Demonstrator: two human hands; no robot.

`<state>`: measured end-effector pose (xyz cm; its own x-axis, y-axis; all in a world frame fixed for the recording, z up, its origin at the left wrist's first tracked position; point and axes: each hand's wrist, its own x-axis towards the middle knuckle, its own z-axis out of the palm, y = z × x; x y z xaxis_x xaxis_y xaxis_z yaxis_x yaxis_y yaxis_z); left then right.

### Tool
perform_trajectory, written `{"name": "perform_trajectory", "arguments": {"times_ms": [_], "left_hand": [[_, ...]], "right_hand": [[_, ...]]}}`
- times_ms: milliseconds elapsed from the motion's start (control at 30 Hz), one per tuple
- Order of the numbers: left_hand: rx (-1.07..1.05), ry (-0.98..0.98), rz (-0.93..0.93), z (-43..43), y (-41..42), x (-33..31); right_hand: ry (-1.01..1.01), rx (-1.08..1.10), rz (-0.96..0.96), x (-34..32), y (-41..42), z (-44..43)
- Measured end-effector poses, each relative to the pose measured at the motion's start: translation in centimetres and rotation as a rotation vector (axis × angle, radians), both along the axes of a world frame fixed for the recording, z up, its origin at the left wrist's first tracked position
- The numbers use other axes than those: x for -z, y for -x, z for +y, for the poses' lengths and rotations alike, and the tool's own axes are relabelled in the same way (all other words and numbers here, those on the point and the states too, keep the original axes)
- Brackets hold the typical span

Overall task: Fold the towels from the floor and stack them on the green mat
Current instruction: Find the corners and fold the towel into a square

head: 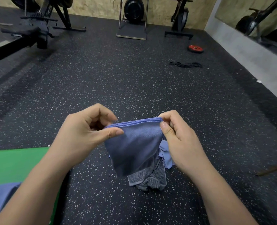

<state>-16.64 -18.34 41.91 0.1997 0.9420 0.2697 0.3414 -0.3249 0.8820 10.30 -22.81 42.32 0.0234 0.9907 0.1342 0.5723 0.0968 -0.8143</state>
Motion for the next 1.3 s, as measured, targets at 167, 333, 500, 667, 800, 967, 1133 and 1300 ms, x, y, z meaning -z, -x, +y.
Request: {"name": "perform_trajectory", "arguments": {"times_ms": [167, 333, 500, 667, 800, 967, 1133, 1300], "left_hand": [[0.085, -0.005, 0.137, -0.9, -1.7, 0.0], [0.179, -0.012, 0.157, -1.3, -3.4, 1.1], [0.179, 0.042, 0.011, -1.1, -3.6, 1.6], [0.309, 0.251, -0.166, -0.4, -3.1, 3.0], [0.466, 0.435, -0.141, -0.7, -3.7, 4.6], [0.417, 0.489, -0.059, -0.4, -3.9, 7.0], [0.419, 0.543, 0.042, 0.9, -2.8, 9.0], [0.394, 0.536, 0.176, 2.3, -0.8, 10.1]], "right_hand": [[0.134, -0.113, -0.011, -0.2, 0.4, -0.2], [0.222, -0.337, -0.115, 0.3, 1.8, -0.8], [0.100, -0.353, -0.095, 1.2, 2.7, -0.8], [0.023, -0.370, -0.093, 1.1, 2.6, -0.6], [0.004, -0.321, -0.083, 0.9, 1.7, -0.5], [-0.033, -0.234, -0.033, -0.2, 0.2, -0.5], [-0.148, -0.128, 0.001, -0.6, -0.7, -0.4], [-0.193, 0.008, 0.038, -0.9, -1.5, -0.2]]}}
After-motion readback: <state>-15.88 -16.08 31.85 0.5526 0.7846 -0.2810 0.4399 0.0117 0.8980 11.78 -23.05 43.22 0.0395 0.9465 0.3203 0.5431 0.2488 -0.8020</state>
